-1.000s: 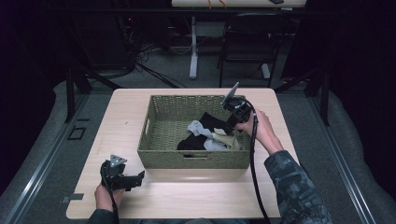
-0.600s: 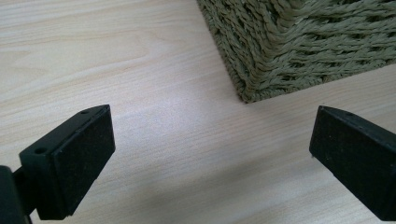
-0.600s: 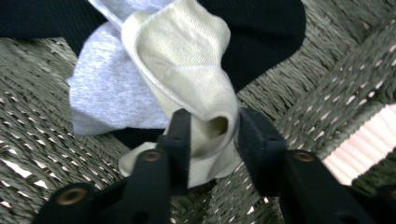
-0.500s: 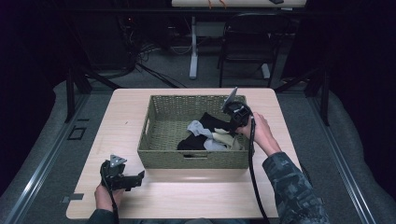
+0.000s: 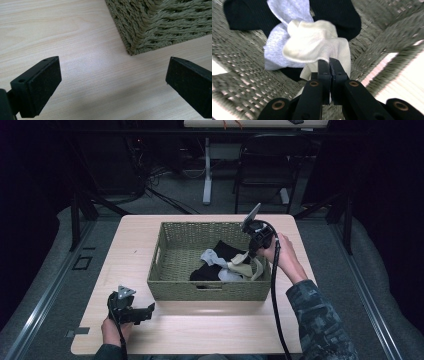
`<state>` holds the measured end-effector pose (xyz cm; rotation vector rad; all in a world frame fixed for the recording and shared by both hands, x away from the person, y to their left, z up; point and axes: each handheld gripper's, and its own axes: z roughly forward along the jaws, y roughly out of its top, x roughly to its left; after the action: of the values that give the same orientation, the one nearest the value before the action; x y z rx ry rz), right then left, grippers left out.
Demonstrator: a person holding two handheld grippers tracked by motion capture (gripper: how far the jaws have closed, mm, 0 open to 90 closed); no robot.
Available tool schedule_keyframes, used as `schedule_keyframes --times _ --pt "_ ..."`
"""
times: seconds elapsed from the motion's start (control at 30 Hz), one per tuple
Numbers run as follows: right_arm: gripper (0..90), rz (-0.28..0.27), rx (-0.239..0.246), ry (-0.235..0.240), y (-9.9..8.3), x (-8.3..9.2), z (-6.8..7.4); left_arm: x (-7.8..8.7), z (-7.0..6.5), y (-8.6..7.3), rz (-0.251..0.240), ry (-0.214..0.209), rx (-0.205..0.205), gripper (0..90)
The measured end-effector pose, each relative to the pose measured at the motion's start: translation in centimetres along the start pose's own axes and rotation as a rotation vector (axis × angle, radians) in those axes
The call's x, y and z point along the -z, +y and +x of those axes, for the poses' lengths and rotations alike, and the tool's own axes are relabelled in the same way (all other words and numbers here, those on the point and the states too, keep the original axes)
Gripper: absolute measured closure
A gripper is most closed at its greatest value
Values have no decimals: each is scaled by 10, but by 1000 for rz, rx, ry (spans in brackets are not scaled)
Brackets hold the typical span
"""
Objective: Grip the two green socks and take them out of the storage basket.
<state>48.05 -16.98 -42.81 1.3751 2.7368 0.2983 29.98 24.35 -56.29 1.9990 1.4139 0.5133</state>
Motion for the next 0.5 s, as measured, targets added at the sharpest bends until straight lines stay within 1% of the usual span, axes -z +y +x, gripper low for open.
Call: schedule_keyframes --times 0.07,0.1,0.17,0.23,0.27,0.3,0.5 --pt "885 -11 -3 10 1 6 1 0 0 0 -1 0 0 1" --pt "885 -24 3 -1 2 14 1 0 0 0 0 0 0 1" --pt "885 -38 5 0 3 20 2 0 0 0 0 -2 -2 1" --pt "886 -48 -7 -2 5 26 2 0 -1 0 -4 -3 2 1" --pt "886 -48 -7 -2 5 26 2 0 -1 0 -4 -3 2 1" --pt "886 -59 -12 -3 6 30 2 0 -1 0 -5 -4 -1 1" --pt "887 -71 -7 -4 10 40 3 1 0 0 -4 -3 1 1"
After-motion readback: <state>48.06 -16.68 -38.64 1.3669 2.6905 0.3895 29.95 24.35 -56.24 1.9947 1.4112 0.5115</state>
